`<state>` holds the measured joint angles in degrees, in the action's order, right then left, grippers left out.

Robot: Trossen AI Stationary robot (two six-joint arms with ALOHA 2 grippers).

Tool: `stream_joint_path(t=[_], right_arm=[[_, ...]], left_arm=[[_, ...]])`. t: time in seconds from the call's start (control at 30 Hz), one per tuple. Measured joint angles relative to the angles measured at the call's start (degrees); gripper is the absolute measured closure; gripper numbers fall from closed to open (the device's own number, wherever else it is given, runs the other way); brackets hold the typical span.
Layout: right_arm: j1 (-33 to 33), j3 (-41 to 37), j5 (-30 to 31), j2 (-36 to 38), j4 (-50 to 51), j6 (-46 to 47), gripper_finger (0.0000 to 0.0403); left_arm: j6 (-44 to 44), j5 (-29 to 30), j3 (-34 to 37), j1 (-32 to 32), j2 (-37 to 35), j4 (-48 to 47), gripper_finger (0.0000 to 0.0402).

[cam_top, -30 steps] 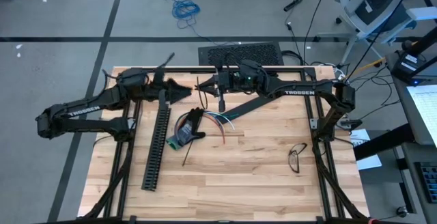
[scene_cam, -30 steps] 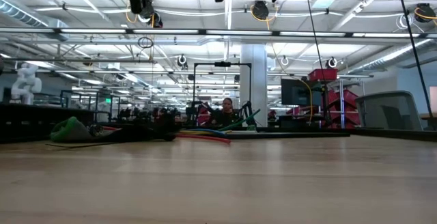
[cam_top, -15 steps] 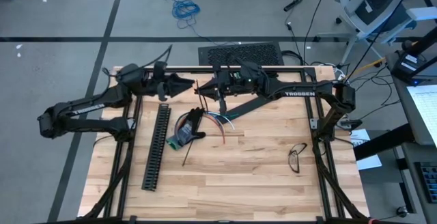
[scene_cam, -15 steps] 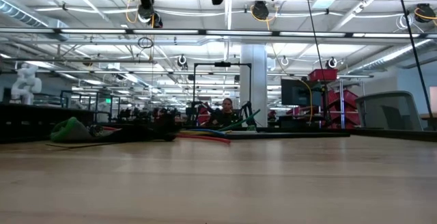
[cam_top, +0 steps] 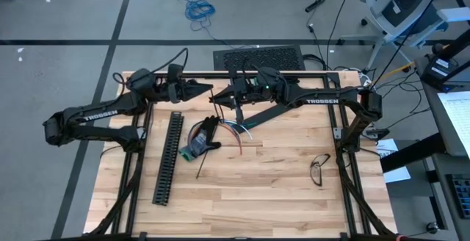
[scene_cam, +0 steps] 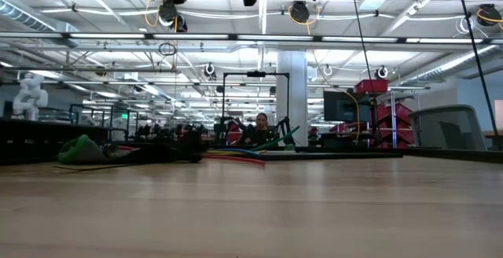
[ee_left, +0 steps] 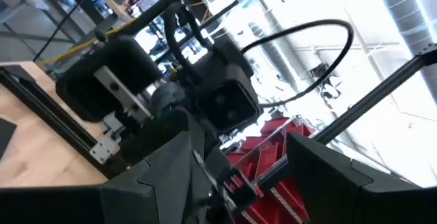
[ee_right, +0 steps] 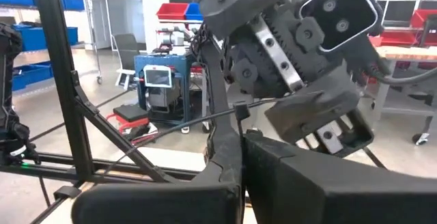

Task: Ziptie cables
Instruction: Wrap the cable wires with the black zip tie

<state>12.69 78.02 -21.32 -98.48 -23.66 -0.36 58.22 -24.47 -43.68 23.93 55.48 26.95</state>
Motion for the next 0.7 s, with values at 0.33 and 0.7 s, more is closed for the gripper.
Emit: stream_joint_path(t=[0.33,0.7], right_arm=[[0.1,0.0,0.3,0.0,-0.6,-0.1,0.0403],[0.1,0.0,0.3,0.0,-0.3,-0.1,0.0403]], left_arm=[[0.0,0.6,0.0,-0.9,0.0,-0.3,0.0171],[0.0,0.7,0.0,-1.2,0.0,-0.3,0.0221]])
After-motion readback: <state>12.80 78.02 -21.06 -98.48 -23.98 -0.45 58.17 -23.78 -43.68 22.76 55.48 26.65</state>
